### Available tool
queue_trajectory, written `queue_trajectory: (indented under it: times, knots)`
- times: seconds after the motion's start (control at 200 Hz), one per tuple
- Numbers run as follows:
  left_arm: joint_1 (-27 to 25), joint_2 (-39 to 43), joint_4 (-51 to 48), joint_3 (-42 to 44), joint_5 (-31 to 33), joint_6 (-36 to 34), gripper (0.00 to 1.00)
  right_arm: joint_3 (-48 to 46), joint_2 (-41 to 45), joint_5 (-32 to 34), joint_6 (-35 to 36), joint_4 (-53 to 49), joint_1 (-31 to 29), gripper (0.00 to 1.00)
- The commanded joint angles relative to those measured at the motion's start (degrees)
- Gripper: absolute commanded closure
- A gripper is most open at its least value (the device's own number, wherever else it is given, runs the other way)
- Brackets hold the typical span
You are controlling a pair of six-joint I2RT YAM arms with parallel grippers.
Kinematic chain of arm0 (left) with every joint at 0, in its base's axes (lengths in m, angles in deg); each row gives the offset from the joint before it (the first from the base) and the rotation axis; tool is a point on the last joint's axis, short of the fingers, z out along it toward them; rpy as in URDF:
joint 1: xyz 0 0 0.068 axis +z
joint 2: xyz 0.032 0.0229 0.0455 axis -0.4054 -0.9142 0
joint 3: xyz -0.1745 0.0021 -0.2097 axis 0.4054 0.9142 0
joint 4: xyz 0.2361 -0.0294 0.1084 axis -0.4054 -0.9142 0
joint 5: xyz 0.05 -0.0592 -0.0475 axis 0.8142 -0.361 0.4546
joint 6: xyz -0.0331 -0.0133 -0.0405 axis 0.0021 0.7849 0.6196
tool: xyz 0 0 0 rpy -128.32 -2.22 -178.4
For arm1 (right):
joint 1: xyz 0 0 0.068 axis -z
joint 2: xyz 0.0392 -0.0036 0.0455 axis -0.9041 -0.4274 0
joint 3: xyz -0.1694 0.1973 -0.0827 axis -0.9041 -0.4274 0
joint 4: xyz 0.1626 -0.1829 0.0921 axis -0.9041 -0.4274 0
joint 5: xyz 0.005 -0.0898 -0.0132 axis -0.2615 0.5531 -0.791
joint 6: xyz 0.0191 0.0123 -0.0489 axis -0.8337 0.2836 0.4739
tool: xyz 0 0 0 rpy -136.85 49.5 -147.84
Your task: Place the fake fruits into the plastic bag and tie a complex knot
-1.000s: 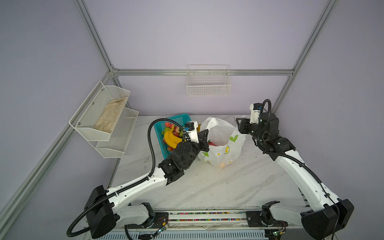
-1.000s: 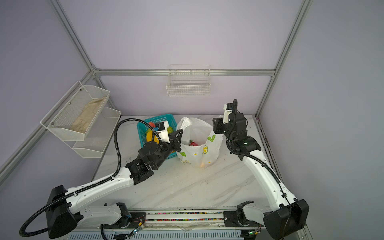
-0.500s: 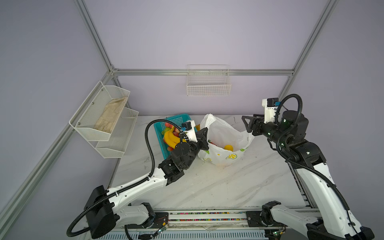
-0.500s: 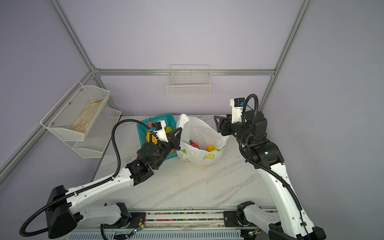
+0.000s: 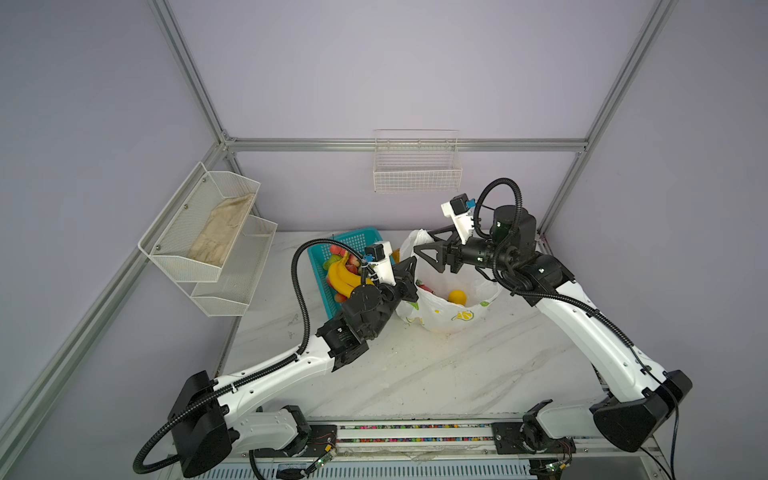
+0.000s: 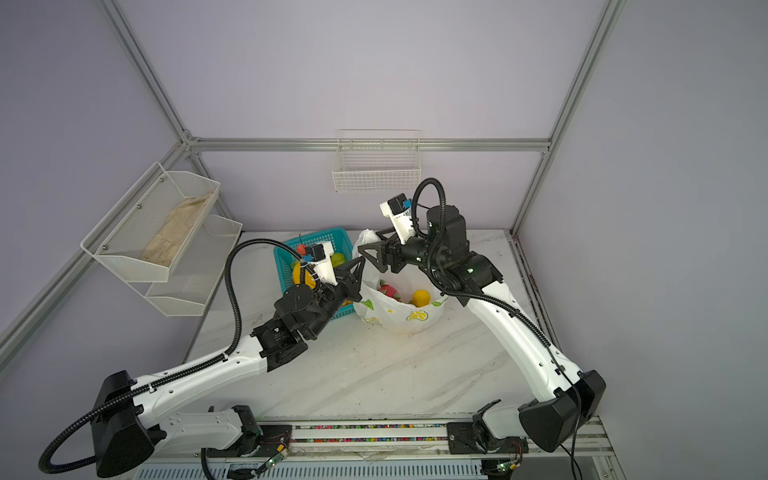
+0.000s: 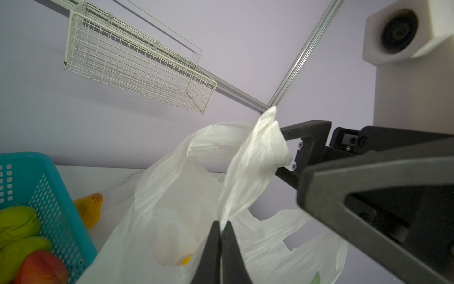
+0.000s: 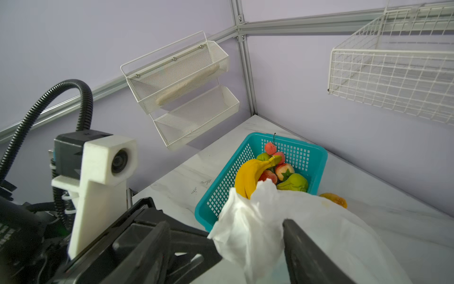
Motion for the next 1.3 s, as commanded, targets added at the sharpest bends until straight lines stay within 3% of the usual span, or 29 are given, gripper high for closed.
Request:
queue_trajectory:
  times: [0.0, 0.22, 0.39, 0.505, 0.64, 0.815, 0.915, 1.105, 1.295]
  knots:
    - [0.27, 1.9, 1.6, 0.65, -0.16, -0.67, 1.0, 1.35, 0.63, -3.1, 2.5, 5.56, 0.09, 0.39]
    - [0.31, 1.85, 1.26, 0.49, -0.44, -0.95, 1.0, 0.16, -1.31, -2.74, 3.49, 6.47, 0.09, 0.8]
    - [0.27, 1.88, 1.55, 0.55, -2.42, -2.27, 1.0, -0.35, -1.14, 2.85, 3.64, 6.06, 0.09, 1.0]
    - [0.31, 2.4, 1.99, 1.36, -5.02, -5.43, 1.0, -0.39, -0.27, 6.27, 4.44, 5.09, 0.41, 1.0]
    - [1.03, 4.03, 0.92, 2.47, -11.29, -12.07, 0.61, -1.51, 1.79, 3.61, 4.27, 4.81, 2.96, 1.0]
    - [4.01, 8.7, -9.54, 0.87, -21.3, -22.04, 0.37, -2.49, 3.41, -2.01, 4.02, 4.45, 6.06, 1.0]
    - [5.53, 10.97, -19.31, -2.99, -23.4, -28.56, 0.25, -2.03, 3.49, -6.35, 3.03, 4.36, 6.31, 1.0]
    - [9.32, 11.33, -35.94, -13.77, -28.06, -38.79, 0.14, -0.43, 2.36, -16.78, -0.01, 4.6, 6.33, 1.0]
    - [13.93, 8.72, -42.42, -22.29, -35.08, -43.19, 0.1, -1.43, 3.81, -20.78, -2.1, 6.64, 6.33, 1.0]
